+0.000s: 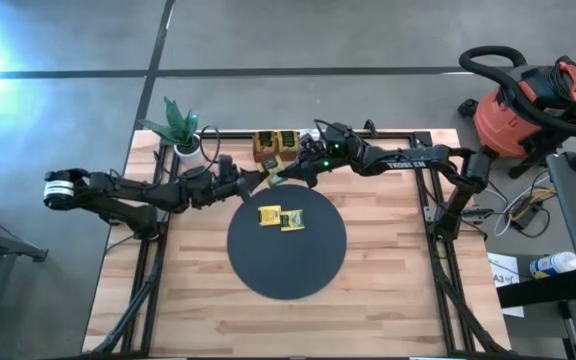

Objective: Pick & Place Tea
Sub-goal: Put the yellow tea bag into the middle section of the wooden organizer

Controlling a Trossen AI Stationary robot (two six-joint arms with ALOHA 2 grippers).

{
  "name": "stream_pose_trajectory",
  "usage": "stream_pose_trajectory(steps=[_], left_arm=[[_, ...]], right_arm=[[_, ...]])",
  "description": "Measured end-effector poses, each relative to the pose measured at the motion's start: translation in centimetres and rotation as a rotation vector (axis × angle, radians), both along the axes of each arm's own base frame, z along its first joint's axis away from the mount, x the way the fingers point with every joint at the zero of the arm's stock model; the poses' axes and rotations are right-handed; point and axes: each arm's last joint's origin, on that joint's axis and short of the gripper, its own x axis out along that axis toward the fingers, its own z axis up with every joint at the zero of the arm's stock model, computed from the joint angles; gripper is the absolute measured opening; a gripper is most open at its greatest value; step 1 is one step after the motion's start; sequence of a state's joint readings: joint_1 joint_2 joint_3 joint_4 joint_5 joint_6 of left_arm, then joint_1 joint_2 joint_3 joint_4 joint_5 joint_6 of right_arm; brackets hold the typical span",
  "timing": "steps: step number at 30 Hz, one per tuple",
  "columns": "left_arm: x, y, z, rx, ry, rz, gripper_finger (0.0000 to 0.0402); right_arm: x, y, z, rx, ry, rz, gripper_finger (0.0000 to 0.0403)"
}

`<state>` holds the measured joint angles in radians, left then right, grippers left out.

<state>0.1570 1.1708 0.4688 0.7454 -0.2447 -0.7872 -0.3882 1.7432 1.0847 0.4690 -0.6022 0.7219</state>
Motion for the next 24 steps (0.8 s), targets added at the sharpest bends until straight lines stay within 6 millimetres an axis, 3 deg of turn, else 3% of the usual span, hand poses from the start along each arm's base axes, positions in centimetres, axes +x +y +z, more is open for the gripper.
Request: stream_pose_trajectory(steps=[3,8,13,20,24], left_arm=[[0.4,0.1,-0.3,-0.002,0.012,0.003,0.0011],[0.9,0.2,-0.7,-0.006,0.038,0.006,0.0006],[0.9,0.2,-0.7,-0.004,0.042,0.0,0.0005],[0.9,0.2,-1.1,-0.004,0.084,0.0,0.0004],[1.0,0.0,-1.4,-0.001,0.115,-0.073,0.0004]], right_arm=[[0.0,0.0,-0.1,0.003,0.005,0.0,0.0009],[-0.1,0.0,-0.4,0.013,0.029,0.002,0.0022],[-0.2,0.0,-0.9,-0.003,0.078,0.006,0.0079],[-1.5,-1.6,-0.7,-0.084,0.118,0.009,0.0158],[-2.5,-2.2,0.2,-0.274,0.14,0.048,0.0174]])
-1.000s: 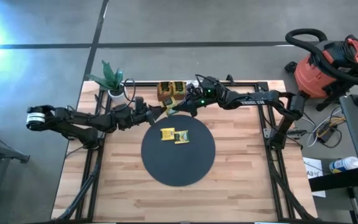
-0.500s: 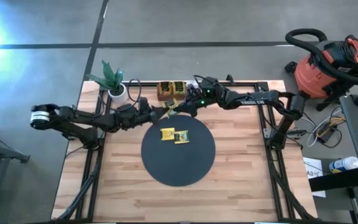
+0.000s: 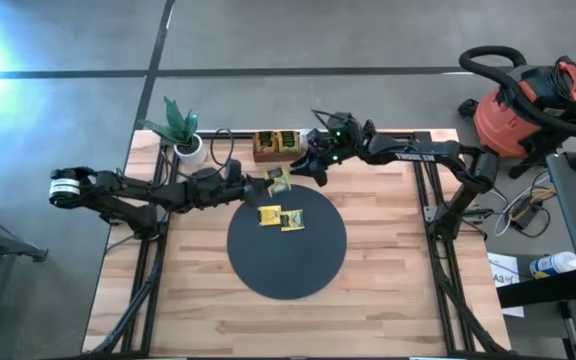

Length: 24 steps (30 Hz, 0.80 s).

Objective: Pick & Place Tea
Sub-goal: Put the yellow tea bag into the middle section of the wooden organizer

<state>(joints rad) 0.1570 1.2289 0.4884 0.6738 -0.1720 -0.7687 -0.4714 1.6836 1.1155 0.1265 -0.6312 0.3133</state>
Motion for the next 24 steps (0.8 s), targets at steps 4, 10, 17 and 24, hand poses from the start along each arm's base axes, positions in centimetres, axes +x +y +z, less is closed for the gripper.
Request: stream_pose_trajectory(steps=[4,10,17,24], left_arm=[[0.4,-0.1,-0.2,0.021,0.091,-0.049,0.0003],[2.6,0.3,0.7,0.166,0.249,-0.083,0.0003],[6.1,0.6,2.2,0.355,0.421,-0.153,0.0003],[8.4,1.0,3.0,0.474,0.451,-0.175,0.0003]], right_arm=[[-0.3,0.1,1.8,-0.07,0.112,0.067,0.0177],[0.2,0.2,3.7,-0.168,0.184,0.159,0.0171],[-0.1,0.2,5.4,-0.325,0.231,0.224,0.0163],[-0.7,0.7,5.2,-0.339,0.31,0.296,0.0151]])
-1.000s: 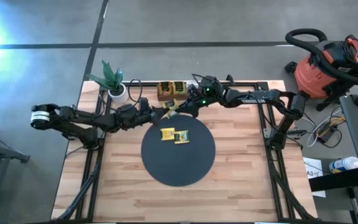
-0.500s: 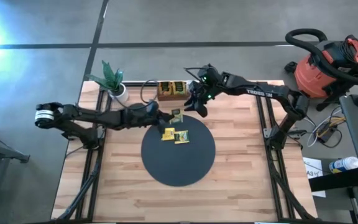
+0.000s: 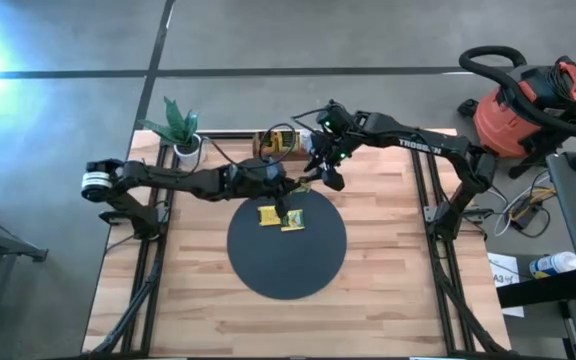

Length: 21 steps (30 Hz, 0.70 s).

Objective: Pick & Place Tea
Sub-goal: Put the yellow tea bag into the middle section of the wooden organizer

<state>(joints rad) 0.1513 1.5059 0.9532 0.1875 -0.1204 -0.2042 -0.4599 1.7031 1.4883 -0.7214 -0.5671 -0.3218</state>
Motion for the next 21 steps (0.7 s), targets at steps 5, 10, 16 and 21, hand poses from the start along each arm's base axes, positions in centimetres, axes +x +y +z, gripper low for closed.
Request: stream_pose_trajectory(steps=[5,10,16,21], left_arm=[[0.67,0.11,-0.21,0.017,0.015,-0.008,0.0003],[0.79,0.2,-0.22,0.018,0.016,-0.006,0.0003],[0.71,0.18,0.09,0.019,0.004,-0.006,0.0003],[0.73,0.18,0.16,0.014,-0.002,-0.008,0.0004]], right_arm=[[-0.18,0.19,-0.17,0.011,0.03,0.001,0.0142],[-0.26,0.37,-0.5,0.014,0.05,0.007,0.0133],[-0.23,0.45,-0.58,-0.013,0.051,0.023,0.0106],[-0.22,0.49,-0.6,-0.016,0.05,0.028,0.0059]])
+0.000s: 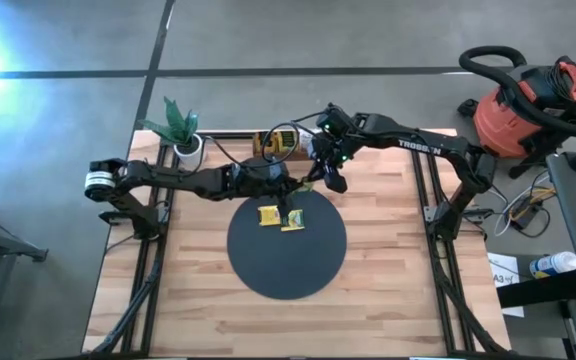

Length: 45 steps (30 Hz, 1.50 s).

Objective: Pick & Place Tea
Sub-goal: Put the yellow tea bag into the middle section of the wooden organizer

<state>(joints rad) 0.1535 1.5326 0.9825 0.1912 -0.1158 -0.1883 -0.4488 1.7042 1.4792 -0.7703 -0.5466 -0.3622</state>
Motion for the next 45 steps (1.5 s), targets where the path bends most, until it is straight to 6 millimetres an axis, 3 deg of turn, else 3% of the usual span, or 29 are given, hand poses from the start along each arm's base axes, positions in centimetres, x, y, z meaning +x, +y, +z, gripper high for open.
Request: stream_pose_trajectory(steps=[5,11,19,31,39,45], left_arm=[[0.0,0.0,0.0,-0.02,-0.005,0.01,0.0028],[-0.1,0.1,-0.3,-0.053,0.004,0.054,0.0073],[-1.3,0.1,-1.8,-0.207,0.139,0.252,0.0104],[-3.9,-0.8,-2.0,-0.348,0.11,0.343,0.0106],[-7.7,-1.1,-1.8,-0.388,0.027,0.418,0.0106],[-10.5,-1.4,-3.1,-0.438,-0.022,0.491,0.0106]], right_arm=[[0.0,0.0,0.0,-0.001,-0.002,0.001,0.0013],[0.0,0.0,0.0,-0.006,-0.001,-0.002,0.0009],[0.2,-1.2,0.2,-0.182,0.001,-0.095,0.0008],[2.4,-5.9,-2.0,-0.179,0.03,-0.168,0.0008],[5.0,-9.9,-2.3,-0.222,0.093,-0.177,0.0008],[6.8,-11.7,-3.0,-0.246,0.102,-0.169,0.0008]])
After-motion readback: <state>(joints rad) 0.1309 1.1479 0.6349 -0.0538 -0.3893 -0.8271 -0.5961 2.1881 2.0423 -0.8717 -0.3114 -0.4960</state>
